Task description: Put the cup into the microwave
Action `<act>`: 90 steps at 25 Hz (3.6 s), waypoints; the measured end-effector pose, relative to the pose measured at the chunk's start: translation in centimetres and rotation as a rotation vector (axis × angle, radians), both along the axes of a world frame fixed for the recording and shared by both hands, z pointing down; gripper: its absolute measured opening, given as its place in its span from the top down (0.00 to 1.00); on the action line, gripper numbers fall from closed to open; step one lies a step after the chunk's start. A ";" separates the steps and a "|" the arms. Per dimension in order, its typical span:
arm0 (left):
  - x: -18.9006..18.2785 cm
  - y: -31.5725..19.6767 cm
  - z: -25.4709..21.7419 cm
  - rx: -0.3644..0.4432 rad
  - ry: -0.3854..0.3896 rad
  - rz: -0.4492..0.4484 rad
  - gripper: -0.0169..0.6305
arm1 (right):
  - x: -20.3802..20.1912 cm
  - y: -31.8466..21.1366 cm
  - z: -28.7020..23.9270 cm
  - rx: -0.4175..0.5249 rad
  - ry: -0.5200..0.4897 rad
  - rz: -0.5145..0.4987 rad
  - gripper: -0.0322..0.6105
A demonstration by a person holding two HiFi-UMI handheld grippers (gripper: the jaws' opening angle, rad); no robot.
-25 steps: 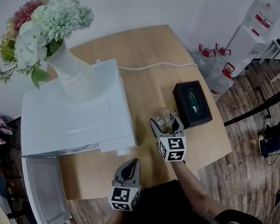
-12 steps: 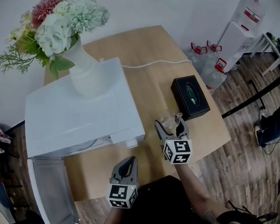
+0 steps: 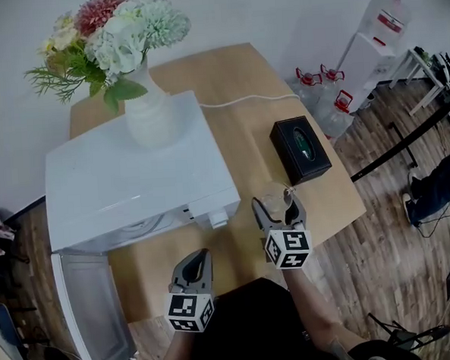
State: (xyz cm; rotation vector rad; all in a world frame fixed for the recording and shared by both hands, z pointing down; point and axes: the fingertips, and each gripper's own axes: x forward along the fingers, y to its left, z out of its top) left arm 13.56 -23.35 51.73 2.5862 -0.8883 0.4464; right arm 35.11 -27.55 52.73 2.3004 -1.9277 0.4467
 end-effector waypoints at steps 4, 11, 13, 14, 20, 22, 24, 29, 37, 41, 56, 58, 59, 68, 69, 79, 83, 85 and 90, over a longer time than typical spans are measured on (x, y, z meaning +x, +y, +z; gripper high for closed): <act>-1.4 -0.1 -0.4 0.008 0.007 -0.002 0.96 | -0.9 1.4 -0.6 -0.003 0.007 0.014 0.40; -2.8 0.0 -0.7 0.010 0.019 0.001 0.96 | -2.2 3.2 -1.3 -0.014 0.021 0.019 0.40; -3.2 0.0 -0.8 0.015 0.024 0.003 0.96 | -2.7 3.7 -1.5 -0.014 0.026 0.021 0.40; -3.5 0.0 -0.9 0.017 0.026 0.004 0.96 | -2.9 3.9 -1.7 -0.012 0.028 0.022 0.40; -5.3 0.4 -0.9 0.025 0.032 0.007 0.96 | -5.0 5.1 -2.3 0.004 0.033 0.024 0.40; -6.0 0.5 -1.0 0.026 0.034 0.006 0.96 | -5.9 5.5 -2.5 0.009 0.034 0.023 0.40; -6.8 0.7 -1.0 0.027 0.037 0.004 0.96 | -6.8 5.9 -2.7 0.009 0.036 0.025 0.40; -9.1 0.9 -1.2 0.032 0.046 -0.011 0.96 | -9.3 6.6 -2.9 0.010 0.036 0.016 0.40; -12.7 1.8 -0.8 0.032 0.051 -0.040 0.96 | -13.4 6.9 -3.2 0.037 0.022 -0.017 0.40; -14.3 1.9 -0.6 0.033 0.051 -0.071 0.96 | -15.9 6.5 -3.1 0.042 0.017 -0.066 0.40; -18.9 1.4 -0.8 0.046 0.046 -0.226 0.96 | -24.0 3.7 -3.8 0.071 -0.014 -0.301 0.40; -19.4 1.4 -0.7 0.047 0.043 -0.245 0.96 | -25.1 3.3 -3.9 0.071 -0.021 -0.331 0.40; -19.6 1.5 -0.7 0.048 0.041 -0.252 0.96 | -25.6 3.1 -3.9 0.071 -0.024 -0.347 0.40; -21.1 1.7 -0.8 0.054 0.031 -0.318 0.96 | -29.4 0.7 -3.8 0.060 -0.013 -0.479 0.40; -21.2 1.7 -0.7 0.054 0.031 -0.323 0.96 | -29.7 0.4 -3.8 0.051 -0.010 -0.489 0.40; -21.8 1.6 -0.7 0.052 0.028 -0.373 0.96 | -32.5 -3.4 -4.0 0.038 -0.009 -0.598 0.40; -22.0 1.7 -0.6 0.049 0.029 -0.390 0.96 | -33.4 -5.4 -3.6 0.035 0.012 -0.634 0.40; -22.2 1.7 -0.6 0.048 0.029 -0.401 0.96 | -33.8 -6.2 -3.5 0.038 0.023 -0.649 0.40; -22.3 1.7 -0.5 0.045 0.030 -0.418 0.96 | -34.6 -8.3 -2.9 0.033 0.036 -0.666 0.40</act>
